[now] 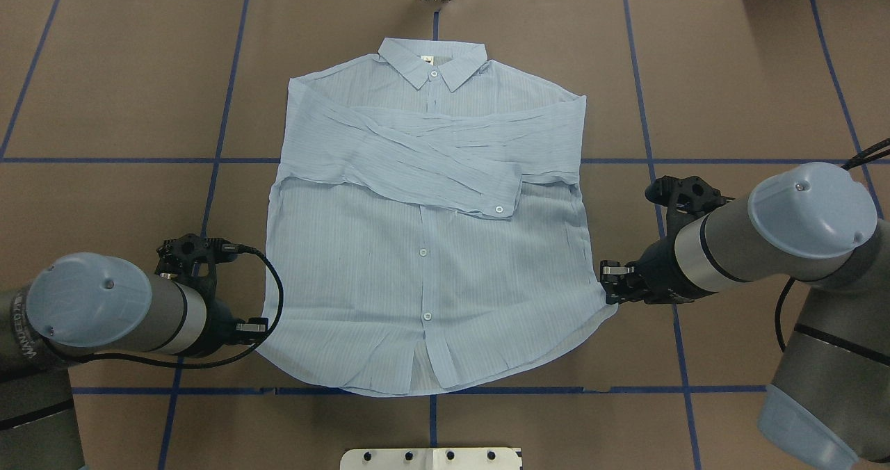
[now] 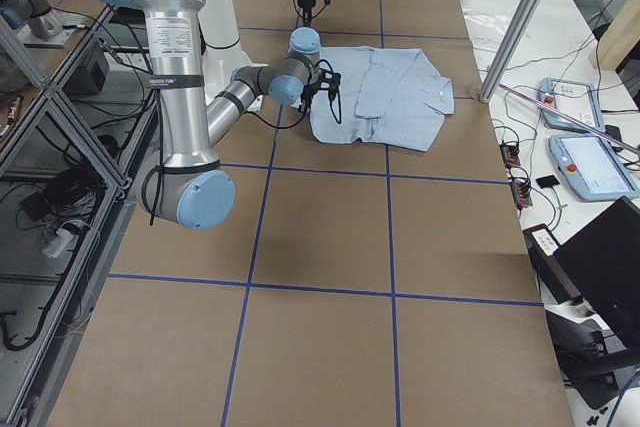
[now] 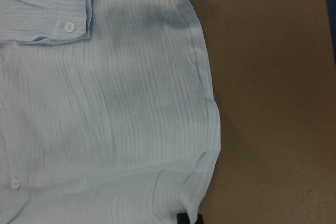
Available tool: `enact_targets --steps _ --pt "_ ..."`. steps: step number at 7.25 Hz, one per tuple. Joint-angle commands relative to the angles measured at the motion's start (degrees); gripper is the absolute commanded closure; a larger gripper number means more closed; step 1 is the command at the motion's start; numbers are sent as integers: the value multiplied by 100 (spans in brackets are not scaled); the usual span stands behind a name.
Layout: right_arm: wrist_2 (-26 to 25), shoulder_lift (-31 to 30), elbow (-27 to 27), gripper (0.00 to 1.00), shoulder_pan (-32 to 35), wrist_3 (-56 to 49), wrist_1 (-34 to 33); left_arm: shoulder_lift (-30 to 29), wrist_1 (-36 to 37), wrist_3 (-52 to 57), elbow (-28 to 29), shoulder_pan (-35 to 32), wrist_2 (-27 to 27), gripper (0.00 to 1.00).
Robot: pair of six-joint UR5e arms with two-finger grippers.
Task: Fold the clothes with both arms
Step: 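Lift the hem with both grippers and fold it toward the collar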
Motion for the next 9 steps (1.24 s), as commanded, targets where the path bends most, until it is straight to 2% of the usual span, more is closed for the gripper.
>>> enact_targets --steps 1,3,5,7,9 --pt "234 0 4 100 203 -50 0 31 0 66 -30 -84 -99 100" --pt "288 9 -5 100 308 -59 -9 -30 0 75 -30 -119 -100 100" --pt "306 218 -57 100 519 -59 -26 -301 0 84 -101 -468 -108 100" --pt "410 570 -198 100 764 -59 -61 -653 -17 347 -83 -1178 -685 100" --pt "569 1035 -548 100 1221 -59 -61 -822 -61 734 -13 -1847 -934 100"
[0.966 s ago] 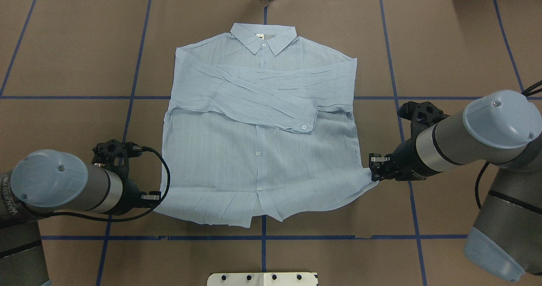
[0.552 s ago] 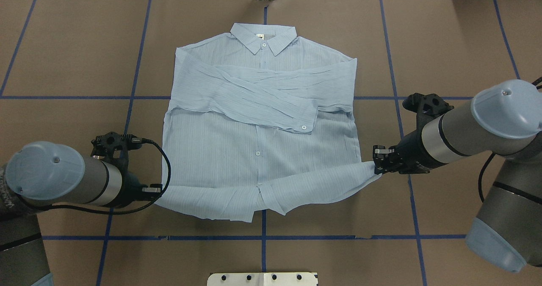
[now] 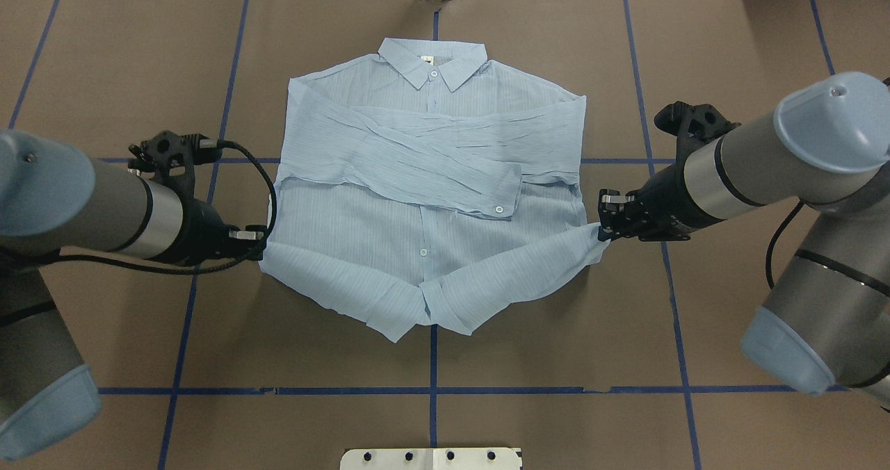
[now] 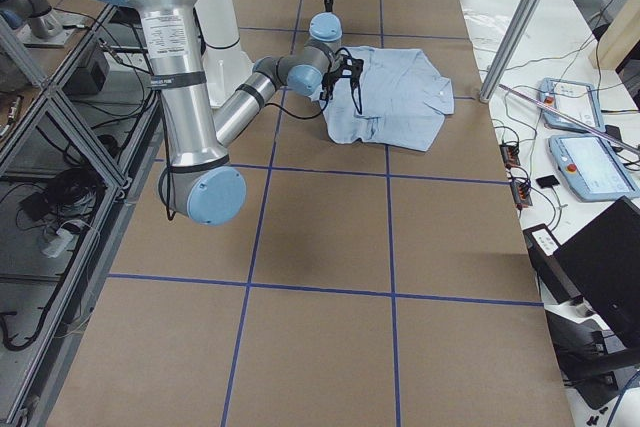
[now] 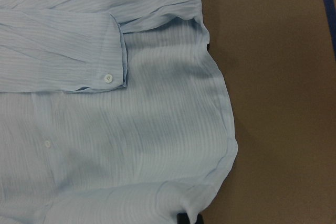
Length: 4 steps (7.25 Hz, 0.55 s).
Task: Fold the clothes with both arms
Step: 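Lift the hem with both grippers and fold it toward the collar, then carry the hem over the collar with both grippers and lay it down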
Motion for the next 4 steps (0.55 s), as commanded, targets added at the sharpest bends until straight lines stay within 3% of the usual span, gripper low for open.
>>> enact_targets --steps 1,2,3,4 --pt "115 535 -466 100 519 17 23 -225 -113 196 203 -603 -205 100" --pt "106 877 -790 100 748 18 14 -844 -253 222 805 -770 -232 100" --pt "124 1133 -1124 100 1003 9 23 -1155 -307 309 1263 -972 -241 100" --pt "176 1414 -1563 100 1345 9 23 -1201 -621 580 1651 -1392 -641 100"
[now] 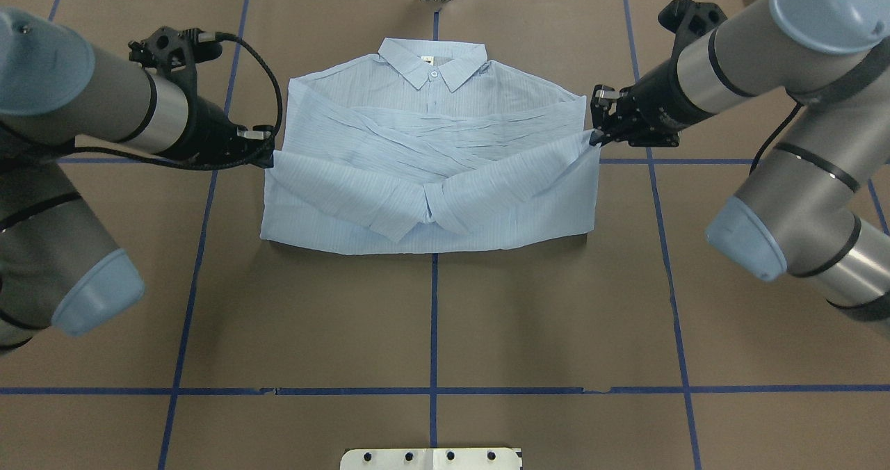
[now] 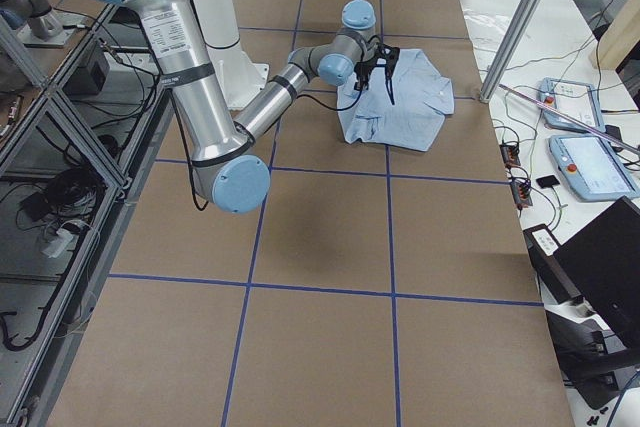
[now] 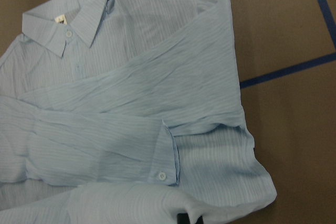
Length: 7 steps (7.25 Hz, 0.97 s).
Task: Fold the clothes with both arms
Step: 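Carry the hem over the collar with both grippers and lay it down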
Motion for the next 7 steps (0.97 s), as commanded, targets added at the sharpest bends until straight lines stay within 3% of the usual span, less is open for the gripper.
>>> enact_targets --steps 1,3,4,7 --pt "377 584 -1029 100 764 -290 11 -261 -669 339 1014 -748 -706 100" --pt "468 1416 -2276 100 952 -503 20 -1013 -1302 314 2427 -996 -719 100" --pt "468 1621 -2639 100 953 -599 38 -1269 -1575 270 2922 -997 -719 100" --pt "450 1859 -3132 100 821 -644 249 -1342 -1912 234 3217 -1006 -719 100"
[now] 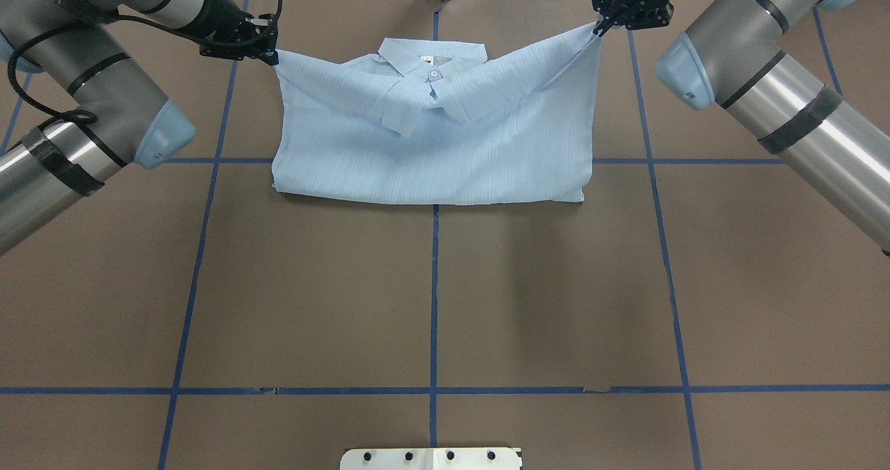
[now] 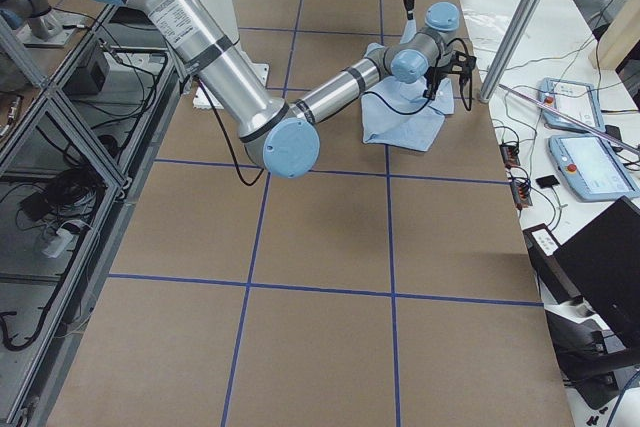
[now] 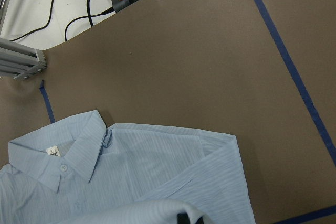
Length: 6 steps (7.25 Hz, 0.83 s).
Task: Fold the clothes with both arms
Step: 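Carry the hem over the collar with both grippers and lay it down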
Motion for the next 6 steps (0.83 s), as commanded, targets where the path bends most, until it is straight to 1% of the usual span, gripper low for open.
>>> enact_targets --steps 1,2,3,4,5,6 --pt "-51 333 -544 100 -177 -51 51 -12 -79 -46 118 -122 -1 100" --pt "-60 457 -817 100 -196 -95 155 -12 -79 -246 196 -158 -1 100" --pt "-78 458 -1107 100 -214 -95 531 -116 -323 -527 450 -150 -1 100" --pt "-104 467 -1345 100 -214 -95 787 -204 -934 -878 905 -124 8 100" --pt "-122 458 -1399 100 -214 -95 789 -518 -1280 -1229 1457 -106 43 100" --pt "-157 449 -1408 100 -214 -95 789 -617 -1309 -1294 1619 -71 69 100"
